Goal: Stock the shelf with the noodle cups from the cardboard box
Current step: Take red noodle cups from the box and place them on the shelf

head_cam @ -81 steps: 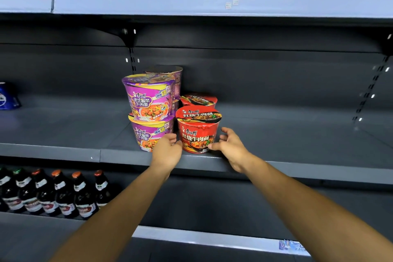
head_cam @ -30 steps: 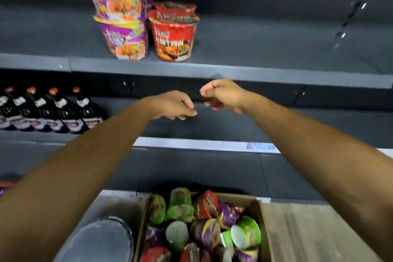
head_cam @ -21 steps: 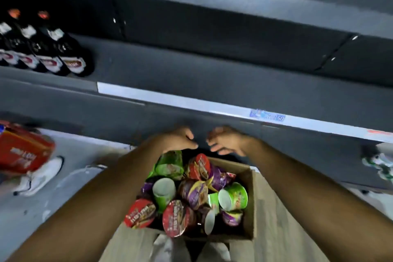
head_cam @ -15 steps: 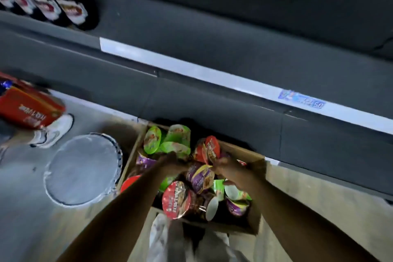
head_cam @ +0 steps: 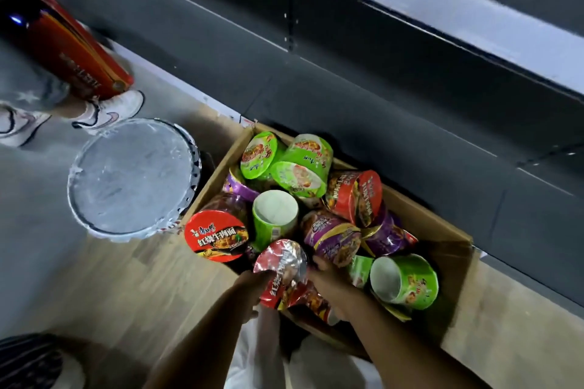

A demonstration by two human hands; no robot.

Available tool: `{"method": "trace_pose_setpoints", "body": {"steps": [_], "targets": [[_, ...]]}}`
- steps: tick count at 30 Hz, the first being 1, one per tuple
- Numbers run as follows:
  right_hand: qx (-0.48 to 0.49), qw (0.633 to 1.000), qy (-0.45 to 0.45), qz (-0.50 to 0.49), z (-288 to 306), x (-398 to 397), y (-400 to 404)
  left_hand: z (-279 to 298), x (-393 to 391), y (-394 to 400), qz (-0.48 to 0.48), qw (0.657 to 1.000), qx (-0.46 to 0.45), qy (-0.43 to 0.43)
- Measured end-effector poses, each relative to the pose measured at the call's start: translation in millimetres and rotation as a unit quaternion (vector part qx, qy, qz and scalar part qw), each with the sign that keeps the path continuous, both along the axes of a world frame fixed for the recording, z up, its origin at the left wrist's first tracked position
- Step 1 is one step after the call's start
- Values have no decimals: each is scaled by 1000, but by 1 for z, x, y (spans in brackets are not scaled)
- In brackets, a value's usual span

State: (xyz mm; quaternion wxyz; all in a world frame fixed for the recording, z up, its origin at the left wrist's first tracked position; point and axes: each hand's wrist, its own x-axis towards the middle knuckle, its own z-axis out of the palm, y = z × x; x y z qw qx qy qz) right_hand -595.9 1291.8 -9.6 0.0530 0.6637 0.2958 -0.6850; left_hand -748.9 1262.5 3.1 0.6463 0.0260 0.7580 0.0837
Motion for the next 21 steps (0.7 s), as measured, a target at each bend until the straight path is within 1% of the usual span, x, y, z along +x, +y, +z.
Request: {"method": "trace_pose_setpoints", "body": {"steps": [1,3,6,8,11,14,18,21], "targets": [[-14,1000,-1,1,1,-3,-1,-5,1,-3,23,1000,-5,-9],[-32,999,4,-13,2,-3,-1,-12,0,-8,26,1000,2,7],[-21,998,6,-55,5,2,-1,-4,-1,-7,25,999,15,20],[-14,997,7,-77,17,6,2,8,0,-2,28,998,39,39],[16,995,10,-100,44,11,13,41,2,14,14,995,80,55],[41,989,18,-142,88,22,28,89,5,38,-15,989,140,41],[77,982,8,-174,161,44,59,165,11,72,-80,964,255,-6],[98,975,32,-197,216,56,88,232,12,97,-92,943,319,6]]}}
